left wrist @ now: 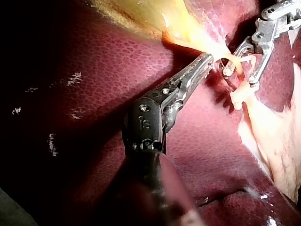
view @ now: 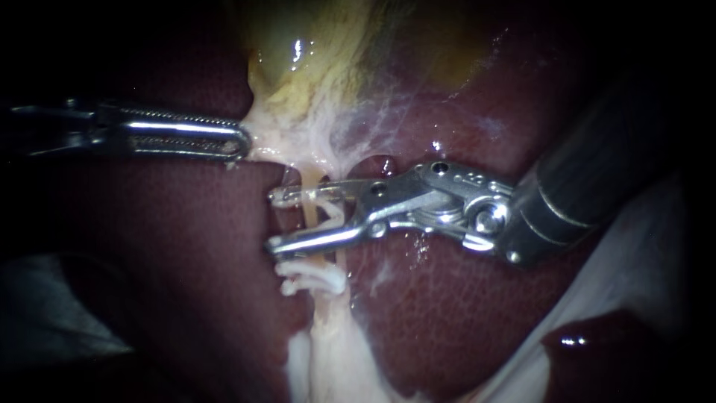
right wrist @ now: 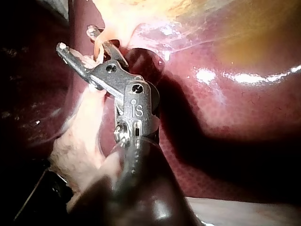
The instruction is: Clipping third clip left tube
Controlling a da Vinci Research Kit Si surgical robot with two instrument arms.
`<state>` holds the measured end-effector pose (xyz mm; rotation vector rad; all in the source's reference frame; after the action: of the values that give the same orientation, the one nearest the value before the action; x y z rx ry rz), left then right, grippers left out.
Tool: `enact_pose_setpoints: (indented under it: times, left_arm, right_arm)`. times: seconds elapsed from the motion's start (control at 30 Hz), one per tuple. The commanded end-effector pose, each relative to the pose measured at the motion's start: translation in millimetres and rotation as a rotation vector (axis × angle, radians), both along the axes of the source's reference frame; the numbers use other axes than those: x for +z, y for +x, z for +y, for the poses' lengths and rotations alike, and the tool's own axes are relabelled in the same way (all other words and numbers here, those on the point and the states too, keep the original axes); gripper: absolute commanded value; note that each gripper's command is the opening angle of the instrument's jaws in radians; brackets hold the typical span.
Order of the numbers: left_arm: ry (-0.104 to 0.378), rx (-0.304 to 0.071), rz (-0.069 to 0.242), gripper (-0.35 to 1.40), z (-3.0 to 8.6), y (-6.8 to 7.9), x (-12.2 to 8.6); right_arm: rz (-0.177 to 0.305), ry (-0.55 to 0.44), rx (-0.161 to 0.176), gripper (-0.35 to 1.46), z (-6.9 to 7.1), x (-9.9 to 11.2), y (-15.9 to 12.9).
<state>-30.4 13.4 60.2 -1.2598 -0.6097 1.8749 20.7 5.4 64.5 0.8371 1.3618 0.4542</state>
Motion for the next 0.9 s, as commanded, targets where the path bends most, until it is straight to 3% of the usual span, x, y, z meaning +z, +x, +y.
enact_pose_setpoints:
  times: [0.03,0.33,0.9]
  left_arm:
    - [0.000,0.001,-0.001,-0.35,0.0,0.0,0.0]
    - [0.000,0.001,-0.001,-0.35,0.0,0.0,0.0]
    - [0.000,0.001,-0.001,-0.35,0.1,0.0,0.2]
  right_arm:
    - [-0.002,0.006,-0.002,0.16,0.0,0.1,-0.1]
    - [-0.017,0.056,-0.008,-0.35,-0.2,0.1,-0.7]
    - [-0.020,0.065,-0.010,-0.35,-0.2,0.7,-1.0]
